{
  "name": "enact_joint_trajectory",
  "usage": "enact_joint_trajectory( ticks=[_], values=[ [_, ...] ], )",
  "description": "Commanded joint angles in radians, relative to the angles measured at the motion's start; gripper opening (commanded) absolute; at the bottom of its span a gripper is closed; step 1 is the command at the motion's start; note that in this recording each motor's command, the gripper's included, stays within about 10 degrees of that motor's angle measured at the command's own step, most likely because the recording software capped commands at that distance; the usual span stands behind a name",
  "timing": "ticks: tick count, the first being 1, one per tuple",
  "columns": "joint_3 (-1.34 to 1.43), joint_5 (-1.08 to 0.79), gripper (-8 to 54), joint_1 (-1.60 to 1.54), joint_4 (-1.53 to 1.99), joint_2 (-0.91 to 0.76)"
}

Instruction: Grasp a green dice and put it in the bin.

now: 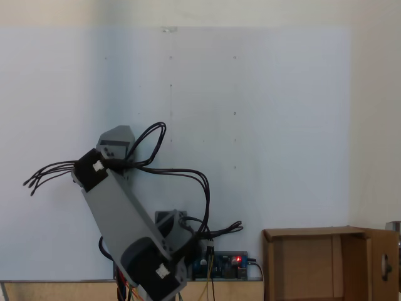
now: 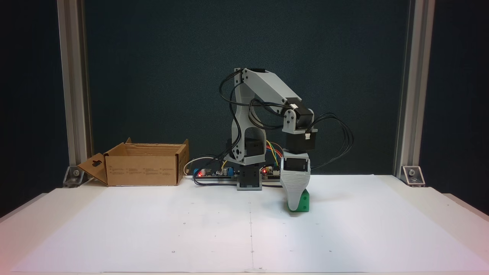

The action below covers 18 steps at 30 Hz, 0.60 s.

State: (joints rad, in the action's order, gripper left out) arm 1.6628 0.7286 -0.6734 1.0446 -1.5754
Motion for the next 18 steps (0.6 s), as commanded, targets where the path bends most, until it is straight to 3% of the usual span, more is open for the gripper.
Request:
enact_joint_trajectory(
  ticks=[1,15,18],
  values=[
    [-0.011,0.078,41.5,0.000,-0.026,-0.002],
    [-0.012,0.078,40.3,-0.018,-0.049,0.018],
    [-0.012,0.080,36.1,-0.021,-0.046,0.020]
  ],
)
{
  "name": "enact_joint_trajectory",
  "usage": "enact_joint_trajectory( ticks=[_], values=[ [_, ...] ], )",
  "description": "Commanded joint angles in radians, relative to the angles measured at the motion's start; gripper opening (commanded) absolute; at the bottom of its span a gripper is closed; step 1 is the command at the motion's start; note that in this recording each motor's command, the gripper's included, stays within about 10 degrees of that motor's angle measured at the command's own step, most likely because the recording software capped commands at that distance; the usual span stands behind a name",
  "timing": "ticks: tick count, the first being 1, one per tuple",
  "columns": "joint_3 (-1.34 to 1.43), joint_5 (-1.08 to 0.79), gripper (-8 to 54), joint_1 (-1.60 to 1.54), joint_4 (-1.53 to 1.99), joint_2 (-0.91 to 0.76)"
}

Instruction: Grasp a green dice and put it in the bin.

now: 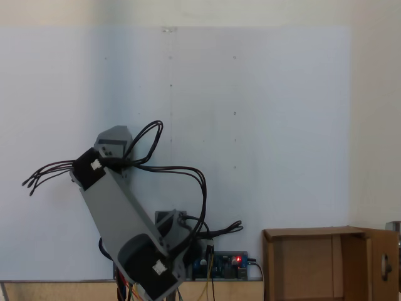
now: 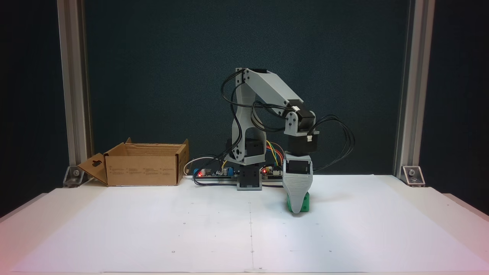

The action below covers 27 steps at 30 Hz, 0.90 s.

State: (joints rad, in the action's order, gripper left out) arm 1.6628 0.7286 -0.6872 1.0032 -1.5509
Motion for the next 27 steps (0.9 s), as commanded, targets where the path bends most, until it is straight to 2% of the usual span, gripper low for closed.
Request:
enact_joint_trajectory(
  ticks=[1,8,12,14,20,27],
  values=[
    [-0.012,0.080,34.8,-0.008,-0.003,-0.003],
    [-0.012,0.098,19.8,-0.009,0.023,-0.005],
    [-0.012,0.104,18.6,-0.003,0.054,-0.003],
    [-0.012,0.118,14.8,0.002,0.072,-0.009],
    [-0.140,0.114,14.9,0.069,0.193,-0.087],
    [-0.578,0.097,14.9,0.276,0.549,-0.101]
  ],
)
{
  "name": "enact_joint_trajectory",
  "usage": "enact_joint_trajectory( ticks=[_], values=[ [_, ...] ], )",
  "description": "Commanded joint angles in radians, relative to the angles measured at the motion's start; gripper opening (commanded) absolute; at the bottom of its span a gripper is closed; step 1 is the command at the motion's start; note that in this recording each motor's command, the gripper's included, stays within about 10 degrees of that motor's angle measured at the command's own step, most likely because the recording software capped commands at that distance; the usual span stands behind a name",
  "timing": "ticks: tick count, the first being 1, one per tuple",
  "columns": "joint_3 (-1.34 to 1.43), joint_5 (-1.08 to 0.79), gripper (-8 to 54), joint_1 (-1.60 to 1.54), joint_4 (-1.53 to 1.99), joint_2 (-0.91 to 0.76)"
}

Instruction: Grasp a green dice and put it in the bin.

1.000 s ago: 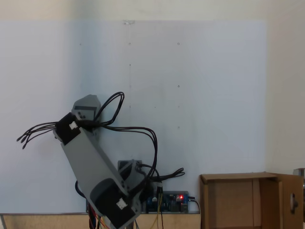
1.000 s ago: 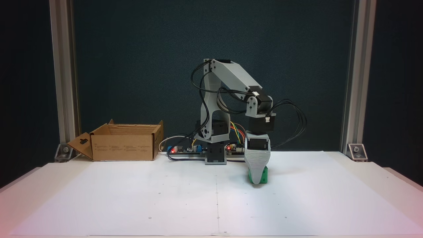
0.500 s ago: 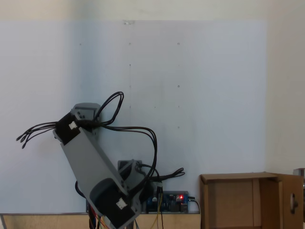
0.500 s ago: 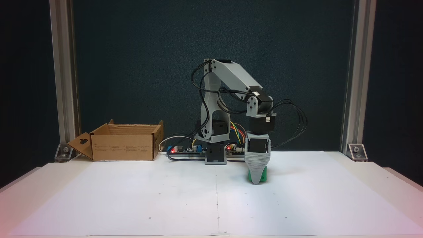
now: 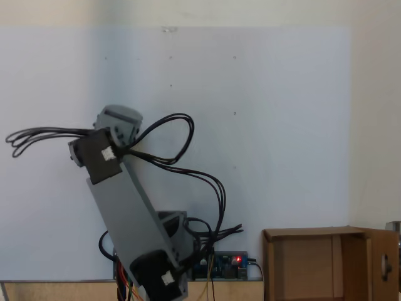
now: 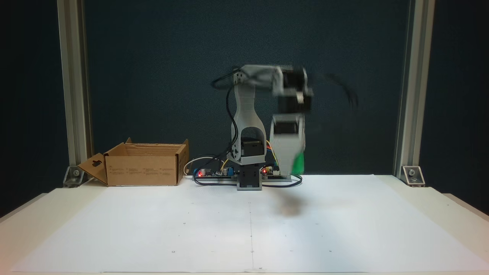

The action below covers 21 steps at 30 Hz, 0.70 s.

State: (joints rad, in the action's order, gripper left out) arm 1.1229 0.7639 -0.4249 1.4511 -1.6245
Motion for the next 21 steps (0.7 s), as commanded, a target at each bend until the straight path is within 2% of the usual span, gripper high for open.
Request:
enact_joint_trajectory(
  ticks=[1,6,21],
  values=[
    [-0.158,0.048,14.9,0.049,0.164,-0.026],
    [-0.350,-0.031,14.9,0.207,0.284,-0.025],
    [-0.353,-0.533,14.9,1.203,0.281,-0.040]
  ],
)
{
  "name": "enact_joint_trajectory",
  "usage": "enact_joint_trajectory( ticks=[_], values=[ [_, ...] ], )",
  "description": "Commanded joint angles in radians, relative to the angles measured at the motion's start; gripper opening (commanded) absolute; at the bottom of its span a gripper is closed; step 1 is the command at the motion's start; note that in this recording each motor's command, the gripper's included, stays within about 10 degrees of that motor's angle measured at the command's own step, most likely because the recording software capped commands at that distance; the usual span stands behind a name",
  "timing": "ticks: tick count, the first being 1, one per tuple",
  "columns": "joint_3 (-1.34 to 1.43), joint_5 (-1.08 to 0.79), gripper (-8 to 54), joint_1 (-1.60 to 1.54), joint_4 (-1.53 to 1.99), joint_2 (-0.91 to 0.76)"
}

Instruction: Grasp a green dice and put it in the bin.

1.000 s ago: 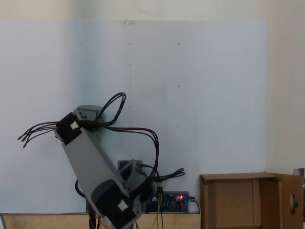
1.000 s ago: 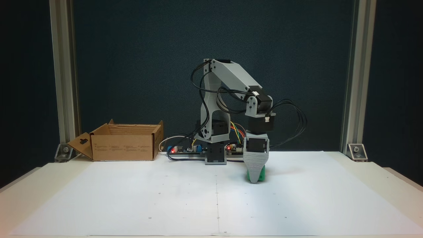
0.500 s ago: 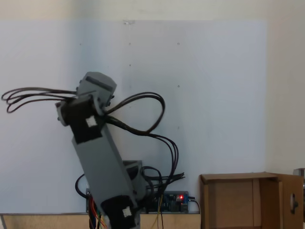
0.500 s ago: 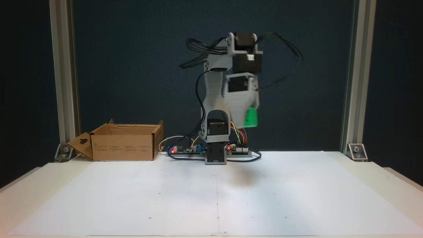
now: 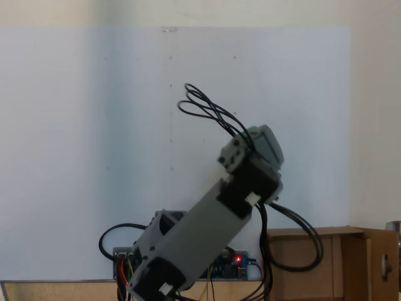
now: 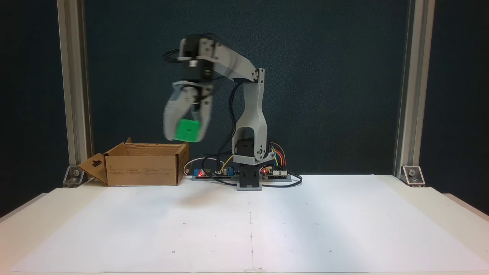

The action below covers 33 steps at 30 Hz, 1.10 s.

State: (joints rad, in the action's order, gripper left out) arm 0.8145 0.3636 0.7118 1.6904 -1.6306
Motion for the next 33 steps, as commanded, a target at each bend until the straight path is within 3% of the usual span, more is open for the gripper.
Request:
enact_joint_trajectory(
  ticks=[1,19,33],
  values=[
    [-0.044,-0.165,14.9,0.121,0.037,-0.035],
    [-0.054,-0.703,14.9,0.976,0.015,-0.023],
    [-0.054,-0.736,14.8,1.177,-0.310,0.195]
  ],
)
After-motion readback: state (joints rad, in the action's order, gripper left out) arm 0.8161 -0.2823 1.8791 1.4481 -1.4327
